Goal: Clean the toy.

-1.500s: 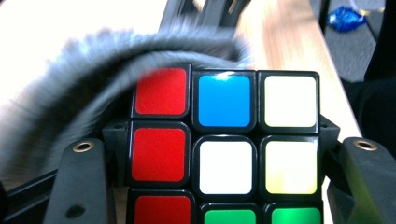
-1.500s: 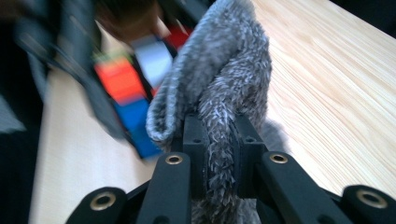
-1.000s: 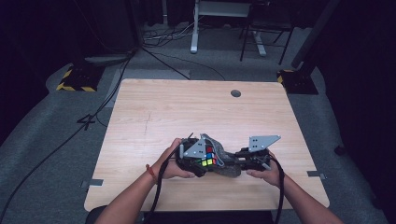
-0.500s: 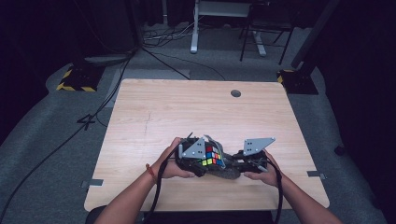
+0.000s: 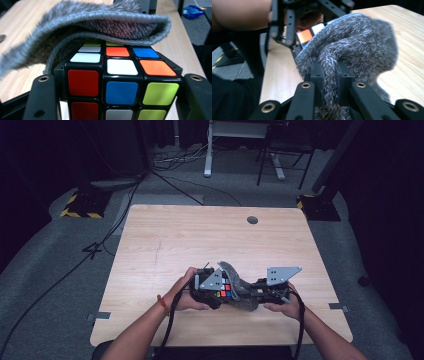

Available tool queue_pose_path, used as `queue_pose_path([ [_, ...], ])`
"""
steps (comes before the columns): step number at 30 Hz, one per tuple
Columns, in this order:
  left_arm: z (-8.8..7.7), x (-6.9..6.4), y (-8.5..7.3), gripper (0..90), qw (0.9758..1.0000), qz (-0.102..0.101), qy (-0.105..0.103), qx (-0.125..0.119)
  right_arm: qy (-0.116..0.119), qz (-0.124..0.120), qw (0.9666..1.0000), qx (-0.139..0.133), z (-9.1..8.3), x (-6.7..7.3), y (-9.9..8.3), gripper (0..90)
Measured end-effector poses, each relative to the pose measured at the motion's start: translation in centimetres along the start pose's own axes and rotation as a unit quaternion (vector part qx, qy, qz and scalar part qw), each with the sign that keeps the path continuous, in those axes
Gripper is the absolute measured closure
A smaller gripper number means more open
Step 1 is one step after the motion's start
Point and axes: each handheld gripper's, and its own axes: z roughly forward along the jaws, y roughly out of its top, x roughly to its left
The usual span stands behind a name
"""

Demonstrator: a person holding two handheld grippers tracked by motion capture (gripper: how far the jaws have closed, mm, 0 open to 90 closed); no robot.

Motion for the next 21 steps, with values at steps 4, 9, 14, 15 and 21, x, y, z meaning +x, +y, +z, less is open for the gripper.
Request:
queue_pose_path([
  [4,-0.5,-0.3,0.4,33.4,0.9998,0.004,-0.006,-0.021,-0.027,0.015,0.9993,0.021,0.2,-0.7,-0.5,80.1],
  [9,-0.2,-0.2,0.2,32.9,0.9996,0.001,-0.021,-0.02,-0.015,-0.01,0.9995,0.027,0.8,0.0,-0.3,80.0],
  [14,0.4,-0.5,0.1,32.9,0.9997,0.01,-0.017,0.011,0.005,-0.01,0.9998,-0.014,0.0,0.3,0.2,80.0],
  [15,0.5,-0.5,0.0,33.0,0.9997,0.01,-0.019,0.016,0.004,-0.016,0.9998,-0.008,0.1,0.4,0.3,80.0],
  [21,-0.2,-0.2,0.2,33.5,0.9996,-0.004,-0.018,-0.02,-0.011,-0.009,0.9998,0.014,0.5,0.1,-0.1,80.0],
])
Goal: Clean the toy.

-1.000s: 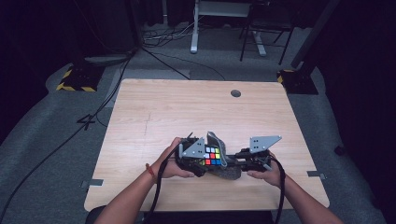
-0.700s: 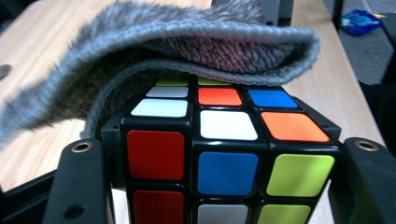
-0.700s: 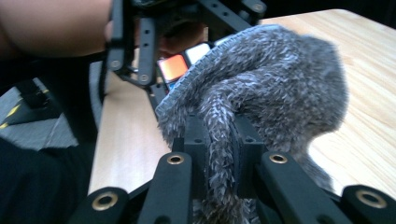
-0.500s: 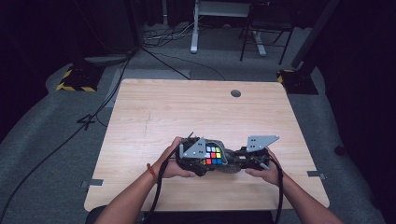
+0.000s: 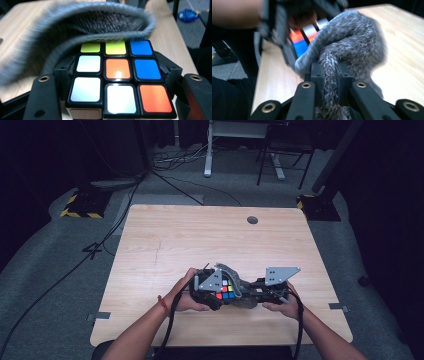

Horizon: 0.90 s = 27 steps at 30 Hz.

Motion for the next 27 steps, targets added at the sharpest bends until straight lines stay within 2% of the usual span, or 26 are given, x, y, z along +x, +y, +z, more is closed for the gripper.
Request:
queue_pose_path([
  [1,-0.2,0.1,0.1,33.6,1.0,-0.001,-0.002,-0.006,0.001,0.007,0.9999,0.01,0.3,-0.1,-0.3,80.1],
  [2,-0.4,0.0,0.2,33.5,1.0,0.003,0.005,-0.006,0.004,0.009,0.9998,0.018,0.6,-0.1,-0.6,80.1],
  [4,-0.5,0.1,0.1,33.5,0.9999,0.002,-0.001,-0.01,0.013,0.005,0.9988,0.047,1.4,0.1,-0.9,80.0],
  [6,-0.6,0.1,0.1,33.6,0.9999,0.005,0.004,-0.01,0.015,0.002,0.9986,0.051,1.6,0.2,-0.9,80.0],
  [8,-0.7,0.1,0.1,33.5,0.9998,-0.001,0.0,-0.017,0.022,0.0,0.9978,0.063,1.6,0.2,-0.8,80.0],
  [11,-0.5,0.1,0.0,33.6,1.0,0.005,0.001,-0.006,0.019,-0.006,0.9979,0.062,1.4,0.4,-0.8,79.9],
  [14,0.1,-0.1,-0.2,33.6,0.9999,0.009,-0.005,0.007,0.016,-0.009,0.9997,0.019,0.4,0.4,-0.1,79.9],
  [17,0.4,-0.4,0.0,33.6,0.9999,0.009,-0.009,0.007,0.001,-0.008,0.9999,-0.014,-0.6,0.4,0.4,79.9],
  [19,0.5,-0.6,0.1,33.6,0.9999,0.01,-0.009,0.006,-0.023,-0.004,0.9996,-0.015,-0.7,0.2,0.4,79.8],
  [21,0.3,-0.7,0.1,33.6,0.9999,0.009,-0.012,0.001,-0.028,0.001,0.9995,-0.011,-0.5,0.0,0.3,79.8],
  [22,0.2,-0.7,0.2,33.6,0.9998,0.009,-0.015,-0.004,-0.038,0.002,0.9993,-0.002,-0.3,-0.2,0.3,79.9],
  [24,-0.1,-1.1,0.7,33.6,0.9996,0.02,-0.015,-0.012,-0.034,0.008,0.9993,0.012,0.2,-0.4,-0.1,79.9],
  [25,-0.1,-1.1,0.8,33.6,0.9996,0.021,-0.015,-0.013,-0.028,0.008,0.9993,0.025,0.5,-0.4,-0.3,79.9],
  [27,-0.2,-1.0,0.8,33.5,0.9995,0.023,-0.015,-0.013,-0.018,0.005,0.9993,0.032,0.9,-0.2,-0.5,79.9],
])
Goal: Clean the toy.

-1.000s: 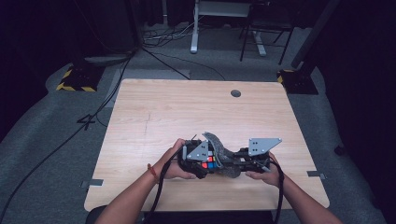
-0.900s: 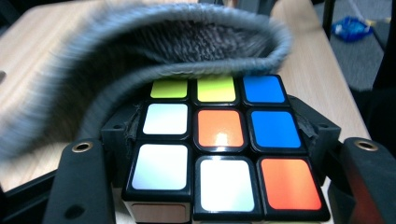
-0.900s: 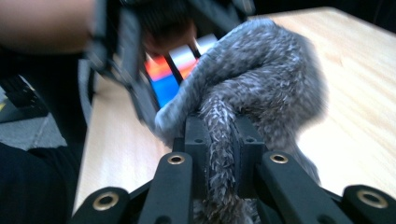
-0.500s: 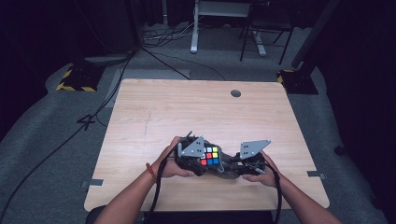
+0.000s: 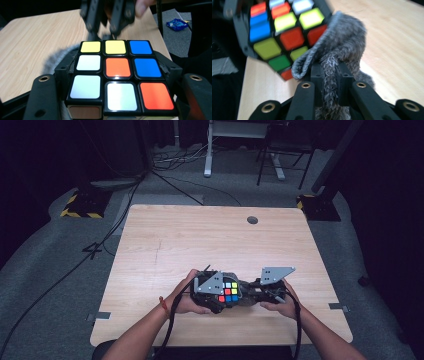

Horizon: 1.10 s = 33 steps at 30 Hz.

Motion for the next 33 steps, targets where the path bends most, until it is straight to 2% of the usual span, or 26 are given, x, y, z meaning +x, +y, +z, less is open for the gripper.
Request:
queue_pose_path([
  [2,-0.2,0.2,-0.2,33.6,1.0,-0.004,0.006,-0.001,0.009,-0.002,1.0,0.0,-0.1,0.1,0.0,79.9],
  [4,-0.4,0.4,-0.2,33.5,0.9999,-0.008,0.013,-0.007,0.029,-0.004,0.9995,0.006,-0.1,0.2,0.0,79.9],
  [8,-0.7,1.0,-0.6,33.5,0.9995,-0.02,0.024,-0.006,0.038,-0.018,0.999,0.014,-0.1,0.7,0.1,79.8],
  [10,-0.7,1.3,-0.9,33.6,0.9992,-0.025,0.031,0.001,0.044,-0.017,0.9989,0.002,-0.4,0.8,0.3,79.8],
  [12,-0.4,1.4,-1.2,33.6,0.9992,-0.032,0.023,0.004,0.042,-0.019,0.9989,-0.013,-0.8,0.9,0.6,79.8],
  [15,0.1,1.1,-1.2,33.6,0.9994,-0.029,0.016,0.012,0.027,-0.024,0.9987,-0.034,-1.5,1.1,1.1,79.7],
  [17,0.5,0.8,-1.0,33.5,0.9996,-0.024,0.009,0.011,0.021,-0.013,0.9981,-0.057,-1.9,0.8,1.1,79.7],
  [19,0.6,0.6,-0.8,33.6,0.9996,-0.023,0.011,0.01,0.009,-0.011,0.9984,-0.054,-1.9,0.6,1.2,79.7],
  [21,0.4,0.4,-0.6,33.5,0.9997,-0.021,0.011,0.008,0.0,-0.005,0.9992,-0.04,-1.6,0.4,1.0,79.8],
  [24,0.1,0.4,-0.5,33.5,0.9996,-0.026,0.005,-0.008,0.0,-0.002,0.9996,-0.027,-1.2,0.3,0.8,79.8],
  [25,-0.1,0.4,-0.3,33.6,0.9997,-0.022,0.007,-0.01,-0.002,-0.001,0.9999,-0.017,-0.9,0.2,0.7,79.9],
  [28,-0.4,0.4,-0.1,33.5,0.9997,-0.017,0.012,-0.016,0.005,-0.002,1.0,-0.002,-0.2,0.3,0.3,80.0],
  [33,-0.8,1.2,-0.4,33.5,0.9987,-0.036,0.022,-0.03,0.041,-0.001,0.9991,0.004,0.1,0.6,0.0,79.8],
])
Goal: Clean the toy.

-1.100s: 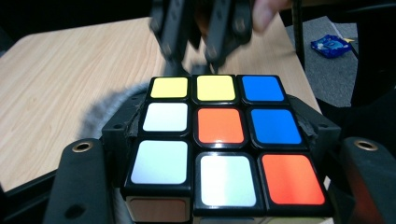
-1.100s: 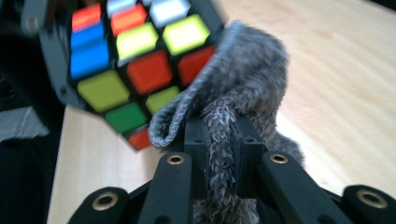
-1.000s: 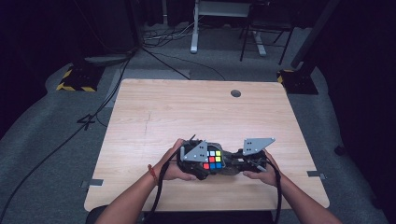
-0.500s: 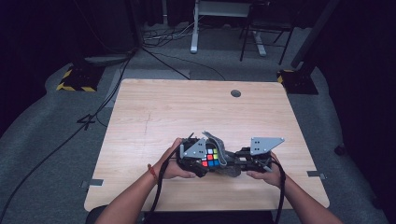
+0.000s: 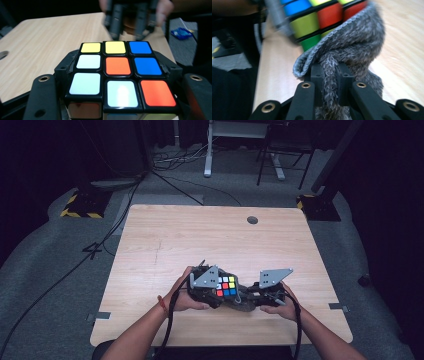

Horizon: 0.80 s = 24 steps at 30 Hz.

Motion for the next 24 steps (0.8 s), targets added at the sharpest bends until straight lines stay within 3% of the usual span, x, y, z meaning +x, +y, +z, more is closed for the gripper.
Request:
queue_pose_path([
  [5,-0.1,0.1,-0.2,33.5,0.9999,0.0,0.01,0.01,0.001,-0.018,0.9997,-0.015,-0.6,0.5,0.5,79.7],
  [10,0.6,0.1,-0.6,33.6,0.9997,-0.007,-0.004,0.024,-0.013,-0.023,0.9988,-0.041,-1.4,0.6,0.9,79.7],
  [14,1.4,-0.4,-0.6,33.6,0.9993,0.002,-0.012,0.036,-0.027,-0.014,0.9974,-0.065,-2.0,0.2,1.0,79.8],
  [19,1.3,-0.6,-0.4,33.6,0.9993,0.007,-0.01,0.036,-0.046,-0.013,0.9976,-0.049,-1.8,0.1,0.9,79.8],
  [22,1.0,-0.6,-0.2,33.6,0.9995,0.007,-0.01,0.029,-0.037,-0.005,0.9988,-0.033,-1.2,0.0,0.5,79.9],
  [24,0.7,-0.5,-0.1,33.6,0.9998,0.003,-0.008,0.02,-0.03,-0.009,0.9995,-0.005,-0.5,0.0,0.2,79.9],
])
